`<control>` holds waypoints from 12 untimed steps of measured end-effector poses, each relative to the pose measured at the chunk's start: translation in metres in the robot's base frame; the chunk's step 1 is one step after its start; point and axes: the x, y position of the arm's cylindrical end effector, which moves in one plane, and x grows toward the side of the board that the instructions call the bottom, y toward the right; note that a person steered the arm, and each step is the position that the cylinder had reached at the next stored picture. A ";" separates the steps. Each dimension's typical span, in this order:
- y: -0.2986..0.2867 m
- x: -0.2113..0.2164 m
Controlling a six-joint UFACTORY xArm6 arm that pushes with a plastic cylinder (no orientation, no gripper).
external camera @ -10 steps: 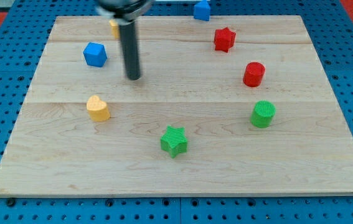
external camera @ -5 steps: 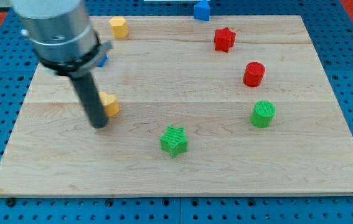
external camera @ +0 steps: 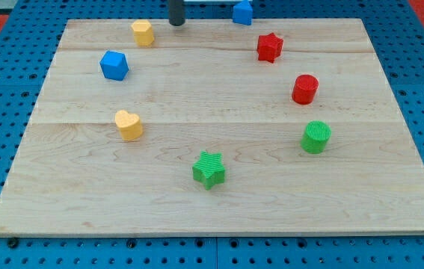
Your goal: Move the yellow heart parallel below the blue cube
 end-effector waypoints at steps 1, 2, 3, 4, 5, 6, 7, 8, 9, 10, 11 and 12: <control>-0.072 0.001; -0.073 0.026; -0.006 0.075; 0.011 0.064; 0.037 0.030; 0.050 0.053; 0.052 0.037; 0.086 0.021; 0.100 0.065; 0.012 0.112; 0.005 0.124; -0.041 0.177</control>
